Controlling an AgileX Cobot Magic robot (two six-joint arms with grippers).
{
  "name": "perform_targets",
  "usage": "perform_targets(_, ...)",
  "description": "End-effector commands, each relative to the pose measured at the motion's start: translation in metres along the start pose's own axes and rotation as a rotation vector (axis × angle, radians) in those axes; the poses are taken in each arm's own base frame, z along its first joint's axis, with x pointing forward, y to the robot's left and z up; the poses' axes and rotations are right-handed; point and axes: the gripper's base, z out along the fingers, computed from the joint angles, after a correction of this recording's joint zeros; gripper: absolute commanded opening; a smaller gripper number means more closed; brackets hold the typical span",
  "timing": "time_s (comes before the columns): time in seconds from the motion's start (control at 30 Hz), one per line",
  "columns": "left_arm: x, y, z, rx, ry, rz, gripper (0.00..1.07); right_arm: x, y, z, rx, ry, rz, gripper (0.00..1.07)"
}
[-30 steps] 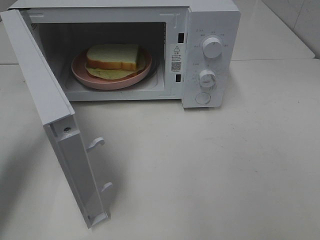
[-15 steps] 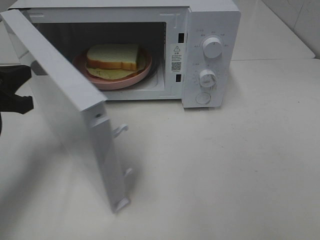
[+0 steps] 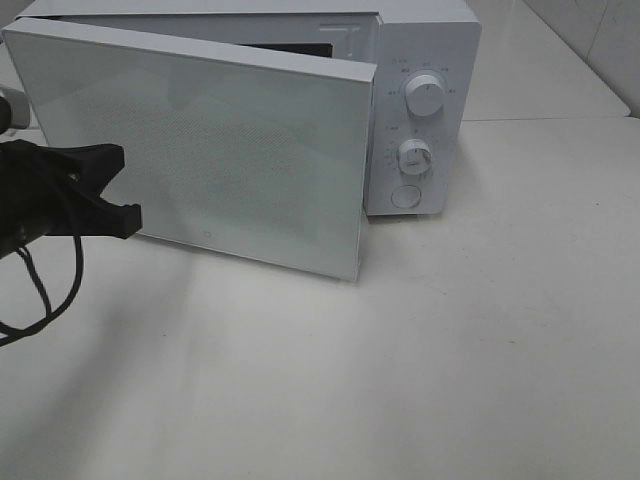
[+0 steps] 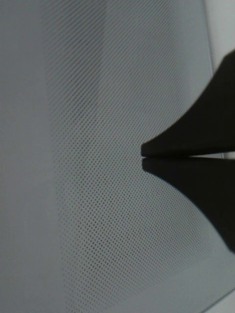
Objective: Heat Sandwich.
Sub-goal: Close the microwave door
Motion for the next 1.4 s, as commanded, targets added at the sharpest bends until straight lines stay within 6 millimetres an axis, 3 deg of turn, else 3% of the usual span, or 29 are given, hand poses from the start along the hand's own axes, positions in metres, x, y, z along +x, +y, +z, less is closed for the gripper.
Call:
perform_targets(0.03,-0.006,-0.007,0.007,-0.011,-0.036,0.0,0.0,0.002,0.0,-0.003,0.001,-0.037,-0.002,0.76)
perform_targets(0.77,-0.026,-0.069,0.082,-0.049,-0.036,-0.017,0.0,0.002,0.0,-0.003,0.001,-0.037,-0.002,0.76)
perform_targets(1.4,-0.047,-0.087,0.134,-0.07,-0.045,-0.083,0.0,0.002,0.0,-0.003,0.001,-0.037,-0.002,0.76)
